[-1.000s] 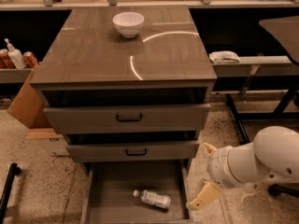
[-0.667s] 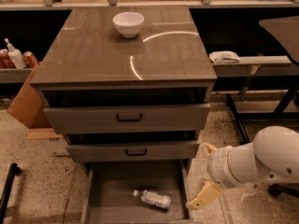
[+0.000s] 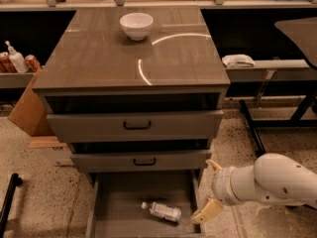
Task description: Pick blue plastic bottle from bottom drawer and place on counter
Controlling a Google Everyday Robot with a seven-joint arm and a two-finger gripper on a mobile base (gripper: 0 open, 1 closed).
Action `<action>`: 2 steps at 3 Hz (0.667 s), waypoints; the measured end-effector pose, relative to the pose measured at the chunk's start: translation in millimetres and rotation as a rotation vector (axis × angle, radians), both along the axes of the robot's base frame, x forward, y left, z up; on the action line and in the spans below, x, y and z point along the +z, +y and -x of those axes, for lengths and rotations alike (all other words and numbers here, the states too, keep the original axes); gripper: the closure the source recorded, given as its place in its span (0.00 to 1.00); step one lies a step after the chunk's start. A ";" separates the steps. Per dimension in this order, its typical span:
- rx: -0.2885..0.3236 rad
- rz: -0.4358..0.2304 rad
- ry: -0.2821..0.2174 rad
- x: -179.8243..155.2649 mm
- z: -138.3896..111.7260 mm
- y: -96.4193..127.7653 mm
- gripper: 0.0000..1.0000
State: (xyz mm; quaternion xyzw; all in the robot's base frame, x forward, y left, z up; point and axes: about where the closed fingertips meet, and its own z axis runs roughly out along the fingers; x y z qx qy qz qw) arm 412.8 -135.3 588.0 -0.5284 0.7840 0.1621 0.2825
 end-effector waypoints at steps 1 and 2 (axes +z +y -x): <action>-0.002 -0.071 -0.001 -47.5 -14.4 7.3 0.00; 0.000 -0.106 0.034 -72.5 -9.4 13.9 0.00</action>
Offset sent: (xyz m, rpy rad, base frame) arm 0.0144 0.0073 -0.0475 0.0709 -0.0013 -0.0025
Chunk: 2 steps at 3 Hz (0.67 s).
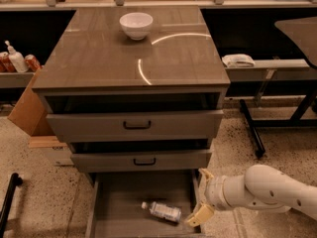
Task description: Pick blue plastic bottle from bottom drawer and place on counter
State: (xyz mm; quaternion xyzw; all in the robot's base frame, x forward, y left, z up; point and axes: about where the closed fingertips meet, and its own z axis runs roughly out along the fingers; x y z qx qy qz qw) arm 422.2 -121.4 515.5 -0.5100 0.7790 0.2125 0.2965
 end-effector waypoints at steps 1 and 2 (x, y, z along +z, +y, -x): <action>0.000 0.000 0.000 0.0 0.0 0.0 0.00; 0.016 0.017 0.018 -20.8 -6.2 5.2 0.00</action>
Offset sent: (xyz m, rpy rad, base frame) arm 0.0155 0.0101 -0.0498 -0.0432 0.0445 0.0342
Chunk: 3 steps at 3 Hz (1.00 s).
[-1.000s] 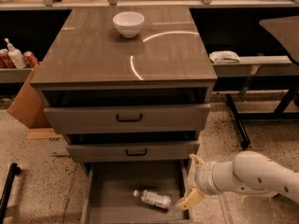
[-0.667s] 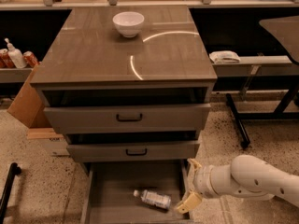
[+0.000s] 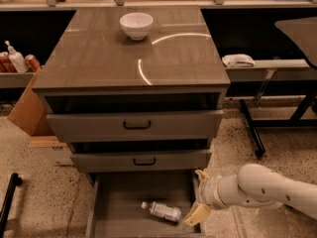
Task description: Pick blue plastic bottle from bottom drawer and place on counter
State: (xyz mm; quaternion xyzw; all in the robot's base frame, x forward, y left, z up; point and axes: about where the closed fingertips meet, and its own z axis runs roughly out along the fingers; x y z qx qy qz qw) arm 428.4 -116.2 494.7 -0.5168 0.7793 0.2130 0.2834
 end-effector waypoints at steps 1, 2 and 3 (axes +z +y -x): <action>0.020 -0.019 -0.001 -44.2 -10.0 4.0 0.00; 0.062 -0.081 0.002 -113.1 -9.3 17.1 0.00; 0.078 -0.140 0.022 -153.7 -8.6 28.8 0.00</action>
Offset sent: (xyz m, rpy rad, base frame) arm 0.0083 0.0228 -0.1641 0.1126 0.0000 0.0886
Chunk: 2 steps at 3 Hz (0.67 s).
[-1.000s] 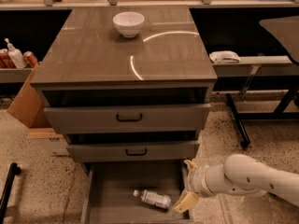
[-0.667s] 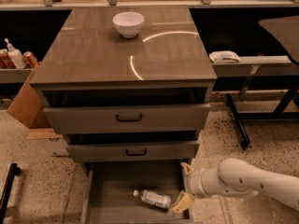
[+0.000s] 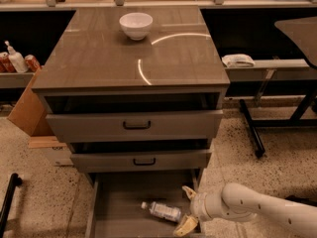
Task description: Pick blue plastic bottle from bottom drawer and place on counter
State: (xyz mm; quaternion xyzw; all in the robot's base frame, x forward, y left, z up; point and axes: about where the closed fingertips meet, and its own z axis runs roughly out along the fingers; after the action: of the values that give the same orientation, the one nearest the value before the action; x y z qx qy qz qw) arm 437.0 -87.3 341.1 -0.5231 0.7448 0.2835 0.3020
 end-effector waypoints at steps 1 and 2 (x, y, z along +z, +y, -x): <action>0.009 -0.006 -0.004 -5.2 -3.8 3.1 0.00; 0.052 -0.029 -0.010 -28.7 -18.7 10.0 0.00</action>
Offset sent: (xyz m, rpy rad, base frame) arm 0.0374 0.0099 -0.0448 0.0491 -0.0259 0.0794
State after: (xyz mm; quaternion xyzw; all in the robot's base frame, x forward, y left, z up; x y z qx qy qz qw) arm 455.7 -77.4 312.3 -0.5392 0.7252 0.2997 0.3057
